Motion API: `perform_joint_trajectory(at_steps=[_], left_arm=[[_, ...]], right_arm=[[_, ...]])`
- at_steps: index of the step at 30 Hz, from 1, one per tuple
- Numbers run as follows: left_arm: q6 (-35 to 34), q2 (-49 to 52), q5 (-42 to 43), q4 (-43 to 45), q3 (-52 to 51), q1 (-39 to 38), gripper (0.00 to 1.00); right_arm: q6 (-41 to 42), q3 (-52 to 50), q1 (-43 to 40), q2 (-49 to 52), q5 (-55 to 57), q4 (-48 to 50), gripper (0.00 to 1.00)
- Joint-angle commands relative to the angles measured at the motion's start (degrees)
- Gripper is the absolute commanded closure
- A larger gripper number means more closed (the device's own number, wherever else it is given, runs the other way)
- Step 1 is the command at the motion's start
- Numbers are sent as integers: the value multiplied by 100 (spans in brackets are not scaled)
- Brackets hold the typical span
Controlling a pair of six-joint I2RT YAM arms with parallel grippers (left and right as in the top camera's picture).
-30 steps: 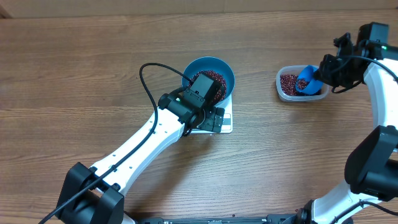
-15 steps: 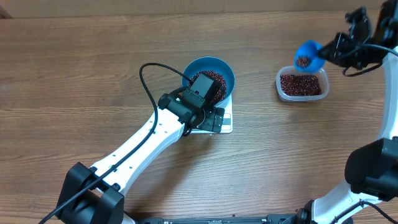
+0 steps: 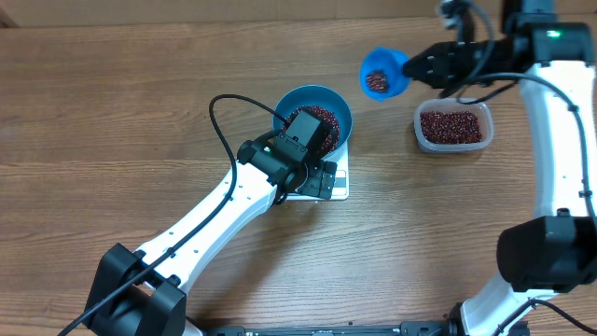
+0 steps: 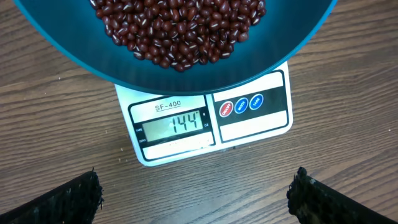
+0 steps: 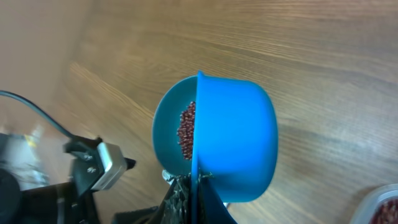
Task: Scoop item into bowl and weigh 150g on scale
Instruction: 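Move the scoop over the teal bowl, then tip the scoop slightly to trickle beans into the bowl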
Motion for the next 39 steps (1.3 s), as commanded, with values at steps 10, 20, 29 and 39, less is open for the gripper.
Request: perform_joint_trajectory(at_steps=[10, 20, 29, 39], left_arm=[[50, 55, 9, 15, 9, -15, 0], [50, 55, 9, 15, 9, -15, 1], [50, 55, 9, 15, 9, -15, 0], [50, 55, 9, 15, 9, -15, 0]], right_arm=[[-708, 120, 1937, -59, 2472, 492, 96], [-776, 118, 2321, -59, 3436, 835, 96], [-778, 111, 2321, -59, 2962, 778, 96], [-774, 109, 2319, -57, 2955, 789, 96]])
